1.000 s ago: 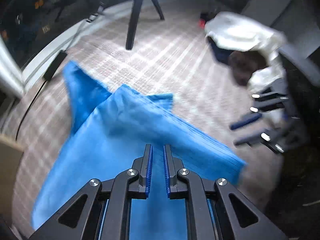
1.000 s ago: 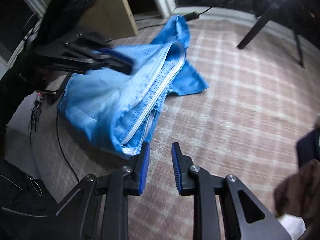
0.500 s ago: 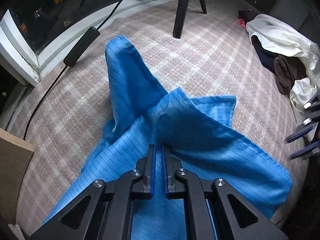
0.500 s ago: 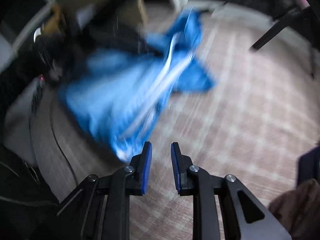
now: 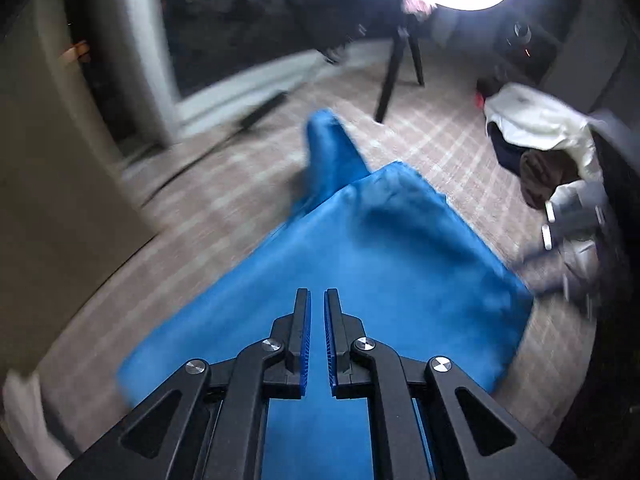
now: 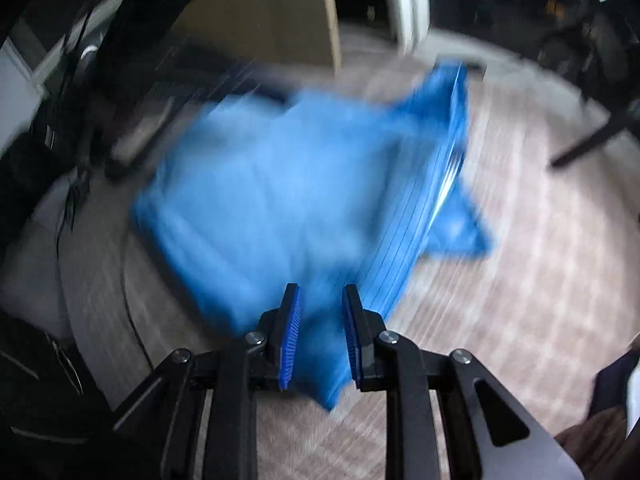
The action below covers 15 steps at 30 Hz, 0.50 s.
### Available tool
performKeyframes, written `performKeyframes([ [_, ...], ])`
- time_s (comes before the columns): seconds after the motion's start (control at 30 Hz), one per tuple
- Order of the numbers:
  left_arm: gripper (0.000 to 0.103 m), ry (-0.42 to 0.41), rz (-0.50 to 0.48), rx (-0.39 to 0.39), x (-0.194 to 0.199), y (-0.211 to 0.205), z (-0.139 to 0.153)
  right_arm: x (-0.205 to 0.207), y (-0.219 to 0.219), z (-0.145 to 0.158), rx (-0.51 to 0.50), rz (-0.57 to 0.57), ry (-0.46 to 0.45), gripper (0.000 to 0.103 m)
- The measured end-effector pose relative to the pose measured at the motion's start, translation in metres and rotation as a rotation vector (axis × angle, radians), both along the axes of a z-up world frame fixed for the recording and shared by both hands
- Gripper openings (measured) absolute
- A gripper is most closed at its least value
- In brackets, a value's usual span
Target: Fold clothes
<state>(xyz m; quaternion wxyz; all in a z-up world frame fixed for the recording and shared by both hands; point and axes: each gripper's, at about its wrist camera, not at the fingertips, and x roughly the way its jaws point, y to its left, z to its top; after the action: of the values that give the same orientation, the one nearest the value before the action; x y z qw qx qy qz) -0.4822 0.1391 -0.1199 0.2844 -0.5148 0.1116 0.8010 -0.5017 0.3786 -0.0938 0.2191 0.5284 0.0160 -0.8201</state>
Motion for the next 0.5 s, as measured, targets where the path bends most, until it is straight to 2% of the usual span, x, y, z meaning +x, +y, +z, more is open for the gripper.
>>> performKeyframes([
  [0.03,0.008,-0.001,0.029,0.01,0.007,-0.012,0.0,-0.007,0.0,0.007,0.012,-0.014,0.026,0.026],
  [0.13,0.008,0.008,0.113,0.02,0.018,-0.043,-0.006,-0.041,0.001,-0.002,0.092,-0.059,0.045,0.026],
  [0.23,0.008,0.064,0.201,-0.091,0.006,-0.067,-0.026,-0.078,0.006,-0.03,0.153,-0.096,0.022,0.026],
  [0.27,0.007,0.056,0.234,-0.115,0.0,-0.075,-0.035,-0.085,0.008,-0.036,0.166,-0.109,0.013,0.026],
  [0.37,0.008,-0.034,0.302,-0.113,-0.014,-0.095,-0.071,-0.11,0.015,-0.06,0.191,-0.14,-0.012,0.026],
  [0.4,0.008,-0.007,0.303,-0.094,-0.012,-0.097,-0.07,-0.114,0.016,-0.064,0.184,-0.143,-0.013,0.031],
  [0.5,0.008,-0.003,0.311,-0.102,-0.008,-0.103,-0.059,-0.119,0.019,-0.058,0.17,-0.153,-0.033,0.032],
])
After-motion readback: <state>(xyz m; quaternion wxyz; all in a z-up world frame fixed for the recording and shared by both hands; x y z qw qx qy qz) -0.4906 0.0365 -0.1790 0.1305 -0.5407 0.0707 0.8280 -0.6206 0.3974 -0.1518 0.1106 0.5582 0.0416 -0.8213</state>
